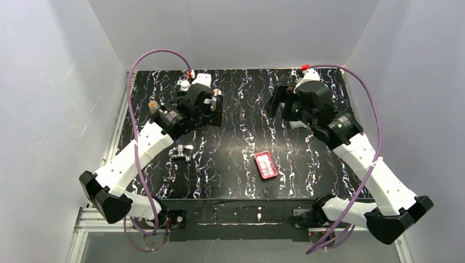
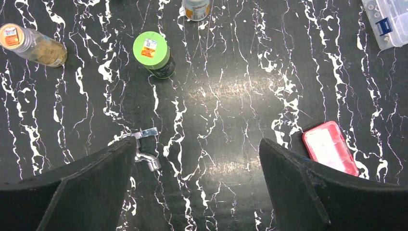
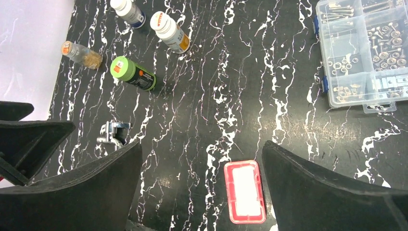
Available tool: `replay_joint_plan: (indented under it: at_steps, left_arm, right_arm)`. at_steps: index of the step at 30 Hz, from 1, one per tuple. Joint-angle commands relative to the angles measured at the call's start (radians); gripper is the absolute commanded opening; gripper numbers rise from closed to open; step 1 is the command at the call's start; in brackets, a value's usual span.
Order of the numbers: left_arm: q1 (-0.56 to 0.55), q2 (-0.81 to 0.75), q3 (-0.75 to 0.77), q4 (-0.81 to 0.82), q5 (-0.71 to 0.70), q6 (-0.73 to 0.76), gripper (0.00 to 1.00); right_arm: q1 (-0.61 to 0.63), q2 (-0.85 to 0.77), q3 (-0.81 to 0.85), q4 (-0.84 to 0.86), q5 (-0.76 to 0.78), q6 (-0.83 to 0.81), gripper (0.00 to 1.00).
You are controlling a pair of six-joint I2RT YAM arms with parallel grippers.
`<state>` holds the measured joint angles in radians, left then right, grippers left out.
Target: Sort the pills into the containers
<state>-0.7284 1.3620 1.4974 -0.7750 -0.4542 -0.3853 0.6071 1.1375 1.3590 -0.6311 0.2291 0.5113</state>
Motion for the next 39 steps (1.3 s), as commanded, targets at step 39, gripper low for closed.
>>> replay_joint_plan:
  at_steps: [39]
  left_arm:
    - [0.052,-0.152,-0.260,0.063,0.160,-0.058,0.99]
  right_arm:
    - [0.197,0.330,-0.433,0.067,-0.006,0.024,1.00]
